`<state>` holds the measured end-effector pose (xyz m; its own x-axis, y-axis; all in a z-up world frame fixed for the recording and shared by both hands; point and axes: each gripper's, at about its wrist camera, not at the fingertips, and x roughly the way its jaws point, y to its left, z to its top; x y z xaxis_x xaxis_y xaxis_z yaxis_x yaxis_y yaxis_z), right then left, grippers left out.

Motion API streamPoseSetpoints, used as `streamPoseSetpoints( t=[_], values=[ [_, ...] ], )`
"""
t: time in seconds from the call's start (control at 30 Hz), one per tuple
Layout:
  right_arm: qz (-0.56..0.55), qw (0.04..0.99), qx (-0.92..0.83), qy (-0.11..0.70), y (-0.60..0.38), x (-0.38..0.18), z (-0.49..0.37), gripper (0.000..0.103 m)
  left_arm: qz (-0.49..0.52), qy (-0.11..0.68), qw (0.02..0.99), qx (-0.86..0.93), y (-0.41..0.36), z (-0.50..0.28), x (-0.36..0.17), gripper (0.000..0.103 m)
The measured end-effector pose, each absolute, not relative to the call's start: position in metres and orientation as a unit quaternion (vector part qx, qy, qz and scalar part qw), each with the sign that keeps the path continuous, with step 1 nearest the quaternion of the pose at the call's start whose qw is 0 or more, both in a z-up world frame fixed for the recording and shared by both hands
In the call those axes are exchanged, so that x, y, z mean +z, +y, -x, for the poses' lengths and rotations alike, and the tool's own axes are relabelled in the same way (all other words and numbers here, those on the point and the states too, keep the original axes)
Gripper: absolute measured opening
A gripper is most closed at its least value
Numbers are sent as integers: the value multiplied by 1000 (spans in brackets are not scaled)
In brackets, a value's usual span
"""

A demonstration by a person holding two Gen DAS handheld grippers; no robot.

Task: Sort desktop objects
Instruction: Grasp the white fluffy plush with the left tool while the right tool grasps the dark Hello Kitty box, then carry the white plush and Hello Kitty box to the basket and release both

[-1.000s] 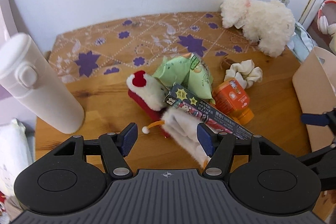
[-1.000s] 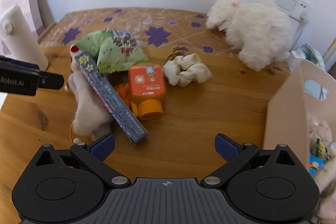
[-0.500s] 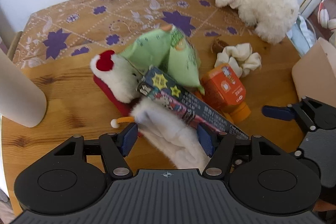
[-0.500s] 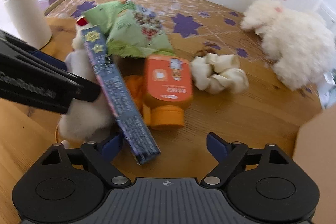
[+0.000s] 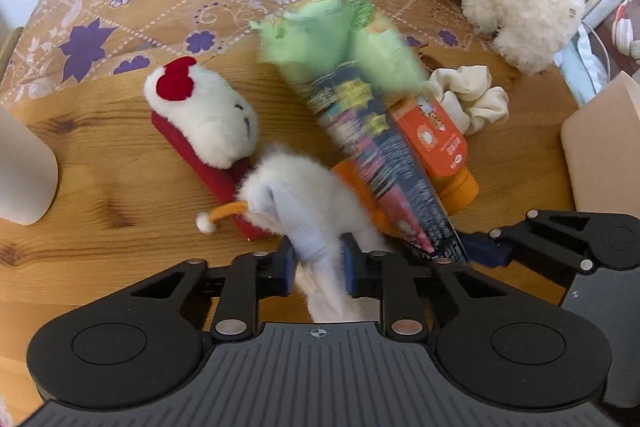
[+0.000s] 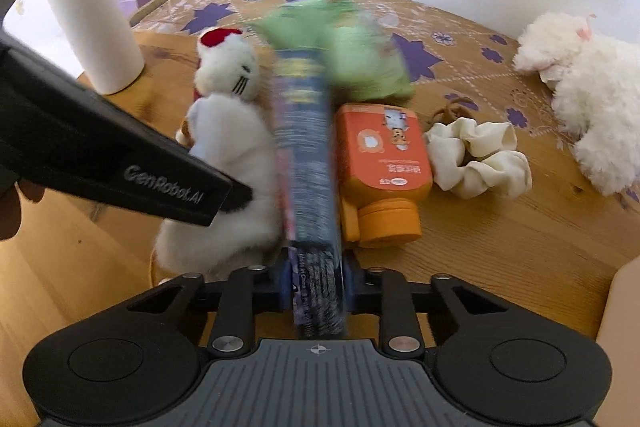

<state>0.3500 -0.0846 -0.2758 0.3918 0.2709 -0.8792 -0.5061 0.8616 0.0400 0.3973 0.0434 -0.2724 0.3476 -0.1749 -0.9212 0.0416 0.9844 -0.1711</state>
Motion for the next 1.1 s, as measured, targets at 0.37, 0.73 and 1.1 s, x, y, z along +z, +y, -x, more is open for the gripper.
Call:
streamPoseSetpoints(
  t=[0.37,0.73,1.1],
  values=[
    [124,836,237,480,-98,-260,-329,22,62,546,833,-60,41,-392,-257,9],
    [119,860,224,443,-129,-221,-301,22,54,518,852,-50,31,-373,-229,9],
    [110,887,188,407,-187,-180,-268,22,32,486,871,-62,-7,-359,-192,9]
  ],
)
